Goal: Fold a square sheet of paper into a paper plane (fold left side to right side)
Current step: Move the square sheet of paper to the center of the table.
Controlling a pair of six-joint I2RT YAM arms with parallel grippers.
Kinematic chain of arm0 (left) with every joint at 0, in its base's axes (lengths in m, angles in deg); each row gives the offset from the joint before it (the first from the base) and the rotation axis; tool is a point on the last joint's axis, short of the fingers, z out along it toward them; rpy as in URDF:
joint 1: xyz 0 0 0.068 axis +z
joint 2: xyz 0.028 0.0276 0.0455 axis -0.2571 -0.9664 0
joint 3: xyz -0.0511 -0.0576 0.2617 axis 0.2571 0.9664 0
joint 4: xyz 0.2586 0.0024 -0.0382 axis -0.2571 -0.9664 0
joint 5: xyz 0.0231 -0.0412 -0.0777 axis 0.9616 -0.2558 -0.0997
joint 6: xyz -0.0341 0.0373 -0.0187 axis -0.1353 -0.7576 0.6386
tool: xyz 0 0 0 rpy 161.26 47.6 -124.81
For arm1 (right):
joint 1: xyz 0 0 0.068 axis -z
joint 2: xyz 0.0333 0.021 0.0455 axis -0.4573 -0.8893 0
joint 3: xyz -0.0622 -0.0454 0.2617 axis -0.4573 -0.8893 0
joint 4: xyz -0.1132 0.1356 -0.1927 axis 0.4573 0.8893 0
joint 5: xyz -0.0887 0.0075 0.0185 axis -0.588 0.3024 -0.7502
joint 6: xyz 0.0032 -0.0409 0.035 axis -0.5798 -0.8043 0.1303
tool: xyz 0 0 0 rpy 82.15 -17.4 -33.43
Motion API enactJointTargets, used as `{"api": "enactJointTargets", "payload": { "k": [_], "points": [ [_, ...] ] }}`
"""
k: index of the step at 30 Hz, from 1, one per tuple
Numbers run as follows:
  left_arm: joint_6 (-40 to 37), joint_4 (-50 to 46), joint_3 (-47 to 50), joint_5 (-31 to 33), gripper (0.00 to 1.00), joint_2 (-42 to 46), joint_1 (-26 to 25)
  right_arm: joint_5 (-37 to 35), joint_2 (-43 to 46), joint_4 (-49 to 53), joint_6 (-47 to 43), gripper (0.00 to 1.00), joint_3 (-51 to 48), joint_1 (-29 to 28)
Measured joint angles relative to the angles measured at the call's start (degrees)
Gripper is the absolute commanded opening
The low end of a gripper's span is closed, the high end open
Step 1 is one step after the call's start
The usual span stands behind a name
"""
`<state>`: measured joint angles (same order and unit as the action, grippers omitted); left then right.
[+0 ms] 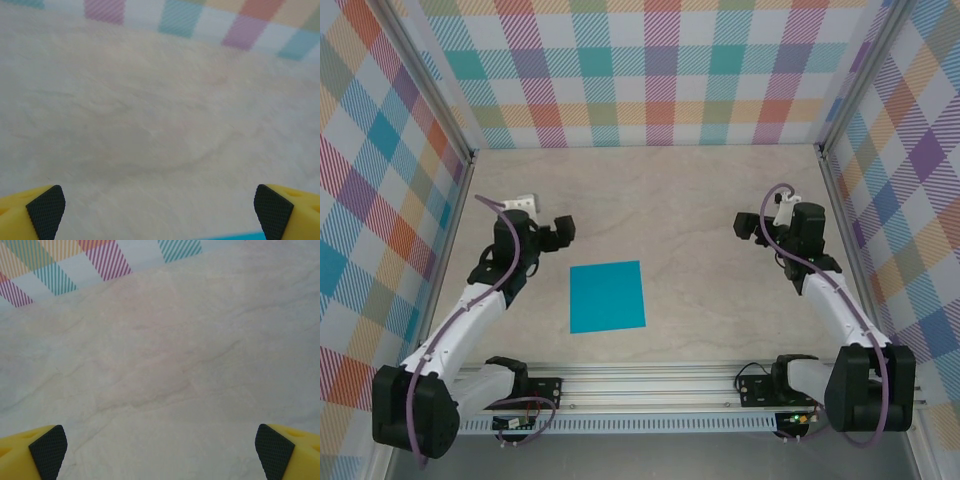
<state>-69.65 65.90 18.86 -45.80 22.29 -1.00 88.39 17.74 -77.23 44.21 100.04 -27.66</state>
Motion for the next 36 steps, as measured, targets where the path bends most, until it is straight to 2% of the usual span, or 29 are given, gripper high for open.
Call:
{"api": "enactJointTargets", "payload": {
  "k": [6, 12, 21, 36],
  "points": [
    [6.9, -17.3, -0.9, -2.4, 1.0, -7.1, -16.5, 0.2, 0.3, 5.3, 1.9, 1.0, 0.0, 0.0],
    [10.5, -25.0, -3.0, -2.6, 1.0, -19.6, -23.7, 0.2, -2.4, 6.2, 3.3, 1.0, 0.6, 0.0],
    [10.8, -27.5, -14.6, -0.1, 1.0, -33.8, -27.8, 0.2, -3.2, 7.2, 3.5, 1.0, 0.7, 0.0],
    [11.1, -28.8, -22.0, 0.9, 1.0, -43.0, -27.7, 0.2, -3.2, 7.8, 3.5, 1.0, 0.8, 0.0]
  ]
}}
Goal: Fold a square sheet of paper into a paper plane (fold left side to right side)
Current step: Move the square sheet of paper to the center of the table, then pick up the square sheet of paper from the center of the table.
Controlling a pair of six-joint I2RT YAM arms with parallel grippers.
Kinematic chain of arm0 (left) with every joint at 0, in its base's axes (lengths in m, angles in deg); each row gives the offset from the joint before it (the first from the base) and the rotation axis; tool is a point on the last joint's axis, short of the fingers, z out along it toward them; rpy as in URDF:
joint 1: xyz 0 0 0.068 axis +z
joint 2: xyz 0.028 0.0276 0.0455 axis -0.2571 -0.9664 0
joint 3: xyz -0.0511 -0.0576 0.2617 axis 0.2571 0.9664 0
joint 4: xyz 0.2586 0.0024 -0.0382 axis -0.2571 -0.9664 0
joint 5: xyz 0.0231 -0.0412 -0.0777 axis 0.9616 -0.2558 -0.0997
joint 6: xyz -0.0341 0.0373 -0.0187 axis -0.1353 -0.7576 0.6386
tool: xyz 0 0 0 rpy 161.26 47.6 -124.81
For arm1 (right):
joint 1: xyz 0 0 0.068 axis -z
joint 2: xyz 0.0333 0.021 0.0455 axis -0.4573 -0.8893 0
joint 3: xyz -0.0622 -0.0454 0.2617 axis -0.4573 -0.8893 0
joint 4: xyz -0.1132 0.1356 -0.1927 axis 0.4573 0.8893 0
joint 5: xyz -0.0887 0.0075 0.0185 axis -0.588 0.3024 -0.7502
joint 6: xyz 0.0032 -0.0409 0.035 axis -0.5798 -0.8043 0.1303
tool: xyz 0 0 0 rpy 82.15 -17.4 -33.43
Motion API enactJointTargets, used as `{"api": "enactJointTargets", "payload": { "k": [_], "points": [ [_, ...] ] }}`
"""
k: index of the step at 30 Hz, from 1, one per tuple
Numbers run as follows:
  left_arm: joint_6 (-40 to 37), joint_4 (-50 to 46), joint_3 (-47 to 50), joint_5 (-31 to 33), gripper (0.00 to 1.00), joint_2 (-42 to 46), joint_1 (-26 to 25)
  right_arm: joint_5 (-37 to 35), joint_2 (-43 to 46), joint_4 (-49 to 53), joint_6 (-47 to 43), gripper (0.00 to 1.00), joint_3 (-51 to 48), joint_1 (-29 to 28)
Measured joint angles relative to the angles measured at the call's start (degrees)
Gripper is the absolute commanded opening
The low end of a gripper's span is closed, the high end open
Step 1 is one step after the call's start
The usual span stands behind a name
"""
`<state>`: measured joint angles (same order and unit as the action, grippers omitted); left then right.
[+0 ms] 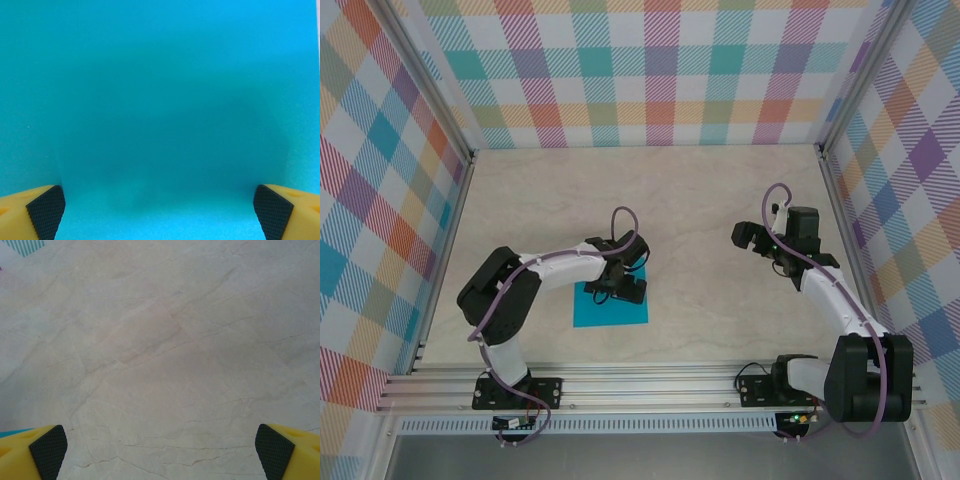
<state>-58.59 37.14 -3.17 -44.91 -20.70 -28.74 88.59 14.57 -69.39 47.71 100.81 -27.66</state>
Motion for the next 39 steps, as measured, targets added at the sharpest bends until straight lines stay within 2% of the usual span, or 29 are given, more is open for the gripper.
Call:
{"api": "enactJointTargets", "payload": {
  "k": [16, 21, 27, 31, 35, 39],
  "points": [
    [-4.5, -1.8, -23.0, 0.6, 1.0, -16.3, 4.2, 1.9, 1.8, 3.2, 2.5, 1.0, 0.8, 0.0],
    [-4.5, -1.8, -26.6, -0.2, 1.0, -18.3, 4.6, 2.4, 0.1, 6.2, 4.6, 1.0, 3.5, 0.0],
    [-4.2, -1.4, -26.5, -2.7, 1.0, -16.8, 4.8, 3.0, -10.5, 10.2, 6.5, 0.99, 12.9, -2.3],
    [-3.6, 0.1, -21.0, -4.5, 1.0, -9.5, 6.1, 2.6, -19.3, 11.3, 7.8, 0.97, 19.4, -7.5],
    [-2.4, 3.4, -13.4, -9.7, 0.94, -1.4, 10.7, 0.5, -28.6, 12.2, 9.7, 0.96, 25.9, -14.1],
    [-1.0, 7.5, -8.8, -15.5, 0.86, -0.6, 14.8, -1.6, -37.4, 13.4, 12.0, 0.96, 32.7, -19.5]
  ]
}}
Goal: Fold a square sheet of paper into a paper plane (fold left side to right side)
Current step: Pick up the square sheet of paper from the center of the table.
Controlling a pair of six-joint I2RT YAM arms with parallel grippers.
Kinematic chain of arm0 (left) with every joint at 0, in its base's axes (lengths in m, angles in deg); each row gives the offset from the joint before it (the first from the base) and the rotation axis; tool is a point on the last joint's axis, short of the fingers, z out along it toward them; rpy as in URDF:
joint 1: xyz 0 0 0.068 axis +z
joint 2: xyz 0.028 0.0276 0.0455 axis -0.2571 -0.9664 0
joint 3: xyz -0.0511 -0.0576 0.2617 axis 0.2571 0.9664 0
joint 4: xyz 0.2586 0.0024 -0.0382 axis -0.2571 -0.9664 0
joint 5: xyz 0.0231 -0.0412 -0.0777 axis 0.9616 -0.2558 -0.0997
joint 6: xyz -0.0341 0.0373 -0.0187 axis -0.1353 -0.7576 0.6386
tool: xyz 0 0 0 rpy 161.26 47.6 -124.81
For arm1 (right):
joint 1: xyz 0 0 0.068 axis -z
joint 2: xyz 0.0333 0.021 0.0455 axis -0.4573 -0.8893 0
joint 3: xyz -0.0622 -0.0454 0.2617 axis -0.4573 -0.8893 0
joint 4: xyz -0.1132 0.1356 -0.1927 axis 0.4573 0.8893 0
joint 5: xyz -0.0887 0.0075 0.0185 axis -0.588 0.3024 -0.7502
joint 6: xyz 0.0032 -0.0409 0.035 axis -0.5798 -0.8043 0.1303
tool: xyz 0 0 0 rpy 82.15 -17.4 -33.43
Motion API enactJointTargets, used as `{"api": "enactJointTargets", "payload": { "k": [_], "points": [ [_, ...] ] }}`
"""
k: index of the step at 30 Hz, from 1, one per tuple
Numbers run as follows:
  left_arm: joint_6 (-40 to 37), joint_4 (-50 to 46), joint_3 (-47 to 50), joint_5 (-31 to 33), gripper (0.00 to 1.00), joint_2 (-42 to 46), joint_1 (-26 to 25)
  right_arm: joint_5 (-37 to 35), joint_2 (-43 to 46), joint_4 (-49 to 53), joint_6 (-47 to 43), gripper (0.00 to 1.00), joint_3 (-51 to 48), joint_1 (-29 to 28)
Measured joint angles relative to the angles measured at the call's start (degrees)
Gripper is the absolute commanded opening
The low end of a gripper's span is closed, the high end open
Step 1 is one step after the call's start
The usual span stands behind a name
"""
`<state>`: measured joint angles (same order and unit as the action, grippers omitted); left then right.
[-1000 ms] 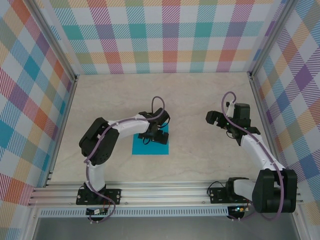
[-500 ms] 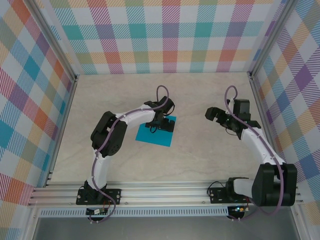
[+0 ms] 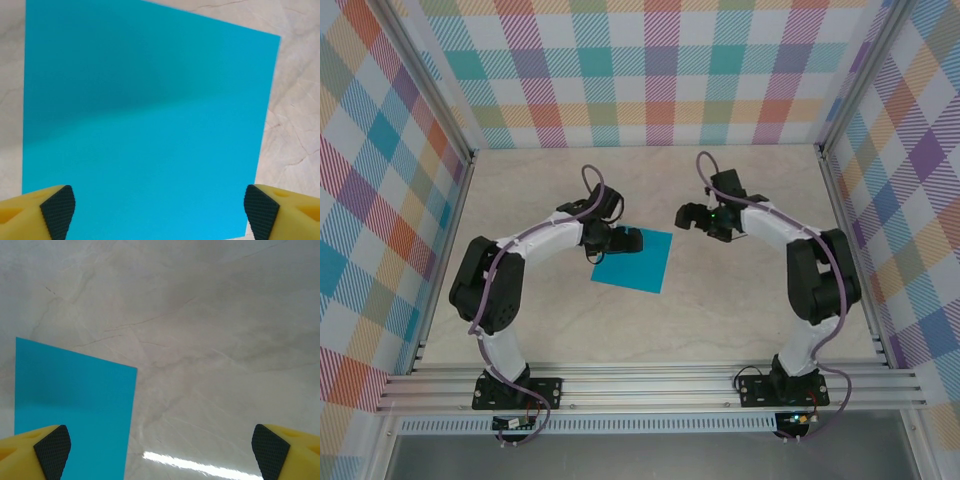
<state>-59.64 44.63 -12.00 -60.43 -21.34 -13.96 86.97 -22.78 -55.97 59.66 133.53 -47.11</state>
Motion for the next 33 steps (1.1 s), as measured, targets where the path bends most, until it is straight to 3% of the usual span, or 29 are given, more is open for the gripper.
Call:
{"api": "enactJointTargets", "payload": {
  "k": [6, 19, 33],
  "points": [
    [1.3, 2.2, 1.5, -3.9, 0.81, -2.6, 0.9, -3.1, -8.6, 3.1, 1.6, 0.97, 8.5, -4.7],
    [2.3, 4.9, 3.4, -3.7, 0.75, -4.5, 0.9, -5.5, -14.6, 6.9, 2.8, 0.95, 14.6, -10.0],
    [3.3, 6.3, 4.7, -3.5, 0.69, -3.9, 1.0, -4.0, -16.0, 7.5, 2.8, 0.8, 16.1, -13.8]
  ]
}}
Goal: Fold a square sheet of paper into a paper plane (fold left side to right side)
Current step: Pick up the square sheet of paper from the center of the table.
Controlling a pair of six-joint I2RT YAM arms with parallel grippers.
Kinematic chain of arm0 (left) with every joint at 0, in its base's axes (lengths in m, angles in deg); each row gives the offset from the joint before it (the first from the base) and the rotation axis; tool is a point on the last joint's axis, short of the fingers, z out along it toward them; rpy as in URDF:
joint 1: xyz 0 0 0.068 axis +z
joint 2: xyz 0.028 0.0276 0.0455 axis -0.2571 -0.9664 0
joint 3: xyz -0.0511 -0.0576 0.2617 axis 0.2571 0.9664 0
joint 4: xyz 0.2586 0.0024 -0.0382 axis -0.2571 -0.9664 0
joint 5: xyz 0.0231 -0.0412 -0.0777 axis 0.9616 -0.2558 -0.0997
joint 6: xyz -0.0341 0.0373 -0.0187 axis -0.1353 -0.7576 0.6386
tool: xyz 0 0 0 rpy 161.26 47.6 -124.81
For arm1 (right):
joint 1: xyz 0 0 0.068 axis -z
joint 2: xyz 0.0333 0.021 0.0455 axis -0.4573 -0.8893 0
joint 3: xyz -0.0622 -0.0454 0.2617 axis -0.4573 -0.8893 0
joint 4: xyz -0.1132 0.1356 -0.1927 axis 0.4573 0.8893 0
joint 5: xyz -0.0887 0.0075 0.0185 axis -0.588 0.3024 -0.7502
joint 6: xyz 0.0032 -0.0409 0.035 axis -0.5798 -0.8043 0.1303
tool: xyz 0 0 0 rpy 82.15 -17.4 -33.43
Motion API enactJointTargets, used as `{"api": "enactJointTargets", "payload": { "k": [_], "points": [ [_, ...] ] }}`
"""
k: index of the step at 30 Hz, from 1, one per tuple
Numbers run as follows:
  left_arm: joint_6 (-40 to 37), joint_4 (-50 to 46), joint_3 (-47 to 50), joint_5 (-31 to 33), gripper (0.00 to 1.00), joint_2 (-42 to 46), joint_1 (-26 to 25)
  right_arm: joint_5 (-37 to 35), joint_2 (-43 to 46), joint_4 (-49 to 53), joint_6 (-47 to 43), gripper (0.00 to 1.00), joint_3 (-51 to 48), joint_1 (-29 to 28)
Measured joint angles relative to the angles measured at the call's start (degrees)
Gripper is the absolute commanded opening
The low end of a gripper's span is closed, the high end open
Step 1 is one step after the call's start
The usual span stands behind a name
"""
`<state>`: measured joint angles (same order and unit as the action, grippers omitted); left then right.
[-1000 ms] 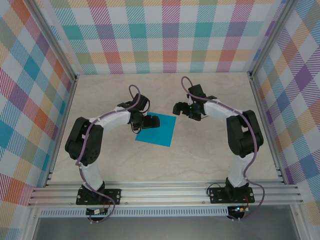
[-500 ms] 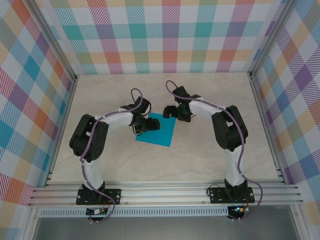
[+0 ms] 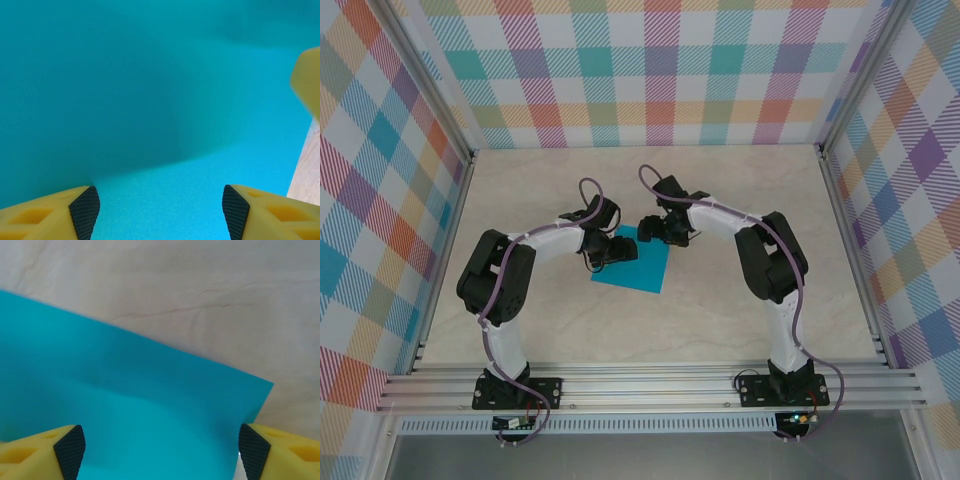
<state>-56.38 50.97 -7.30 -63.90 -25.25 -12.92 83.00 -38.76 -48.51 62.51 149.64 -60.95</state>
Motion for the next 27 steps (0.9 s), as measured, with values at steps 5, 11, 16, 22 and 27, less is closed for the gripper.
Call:
{"api": "enactJointTargets", "payload": {
  "k": [5, 11, 16, 22, 27],
  "points": [
    [-0.1, 0.0, 0.3, -0.1, 0.68, 0.2, 0.2, 0.8, -0.1, -0.3, 0.2, 0.78, 0.0, -0.9],
    [-0.1, 0.2, 1.5, -0.3, 0.68, 1.4, 0.2, 3.4, -0.1, -0.6, 0.0, 0.6, 0.0, -1.2],
    [0.0, -0.7, 3.8, -0.5, 0.72, 4.4, 0.3, 6.3, -0.1, -1.4, -0.9, 0.42, -0.4, -2.3],
    [-0.4, -2.0, 4.9, -0.8, 0.77, 13.4, 1.9, 11.7, 1.6, -5.6, -1.8, 0.3, -5.0, -1.4],
    [-1.2, -3.1, 6.4, -1.7, 0.83, 23.9, 6.7, 18.2, 7.0, -11.7, -1.8, 0.27, -11.5, 1.9]
  ]
}}
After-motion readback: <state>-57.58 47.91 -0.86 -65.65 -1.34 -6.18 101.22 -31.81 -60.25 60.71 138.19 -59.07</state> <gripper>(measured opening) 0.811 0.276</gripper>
